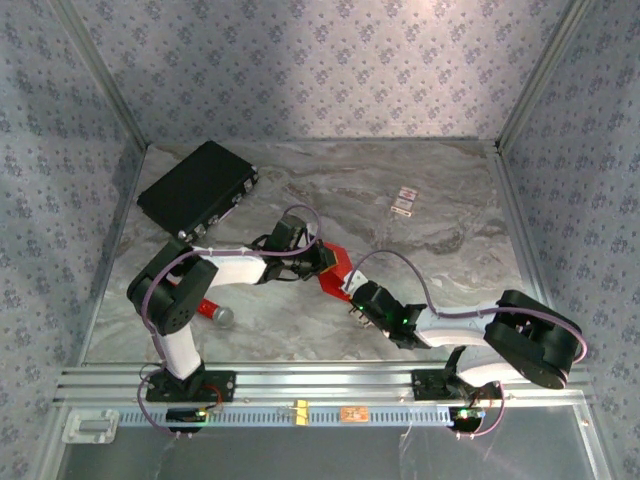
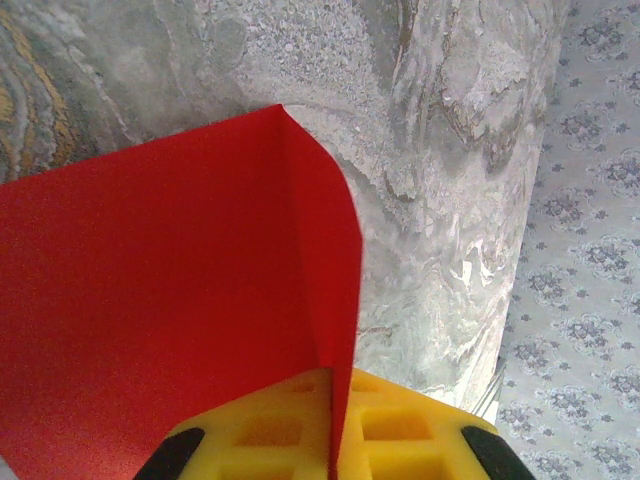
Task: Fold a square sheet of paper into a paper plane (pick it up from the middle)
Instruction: Fourth fold the wing at the center of the table.
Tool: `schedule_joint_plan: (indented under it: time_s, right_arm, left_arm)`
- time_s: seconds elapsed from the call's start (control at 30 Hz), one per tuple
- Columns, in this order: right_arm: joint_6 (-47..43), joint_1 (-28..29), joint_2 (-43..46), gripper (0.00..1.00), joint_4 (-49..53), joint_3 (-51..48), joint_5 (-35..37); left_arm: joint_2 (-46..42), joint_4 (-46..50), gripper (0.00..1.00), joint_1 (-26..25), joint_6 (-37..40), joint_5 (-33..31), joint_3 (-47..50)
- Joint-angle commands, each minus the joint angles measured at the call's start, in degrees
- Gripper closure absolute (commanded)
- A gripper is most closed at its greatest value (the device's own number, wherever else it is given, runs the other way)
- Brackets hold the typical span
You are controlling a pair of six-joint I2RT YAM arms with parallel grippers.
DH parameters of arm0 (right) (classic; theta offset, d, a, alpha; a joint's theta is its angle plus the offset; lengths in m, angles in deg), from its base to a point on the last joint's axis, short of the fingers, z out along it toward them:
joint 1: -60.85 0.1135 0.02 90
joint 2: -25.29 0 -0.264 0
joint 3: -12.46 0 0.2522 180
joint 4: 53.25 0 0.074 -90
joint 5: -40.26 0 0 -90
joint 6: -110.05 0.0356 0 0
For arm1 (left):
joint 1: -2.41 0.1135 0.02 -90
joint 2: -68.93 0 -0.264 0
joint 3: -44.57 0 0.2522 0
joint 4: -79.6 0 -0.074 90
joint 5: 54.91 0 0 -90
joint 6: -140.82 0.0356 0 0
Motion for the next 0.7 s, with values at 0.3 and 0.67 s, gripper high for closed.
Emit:
schedule_joint_plan:
  time_s: [0.3, 0.67]
  right_arm:
    - [1.9, -0.8, 0.1, 0.92, -0.2, 0.5, -2.2]
    - [6.3, -3.3, -1.9, 0.96, -1.0, 0.9, -8.4]
  left_arm:
    - [0.5, -0.8, 0.86, -0.3, -0.3, 1.0, -0.9]
    - [-7.5, 4.7, 0.37, 0.4, 0.5, -7.4, 2.6]
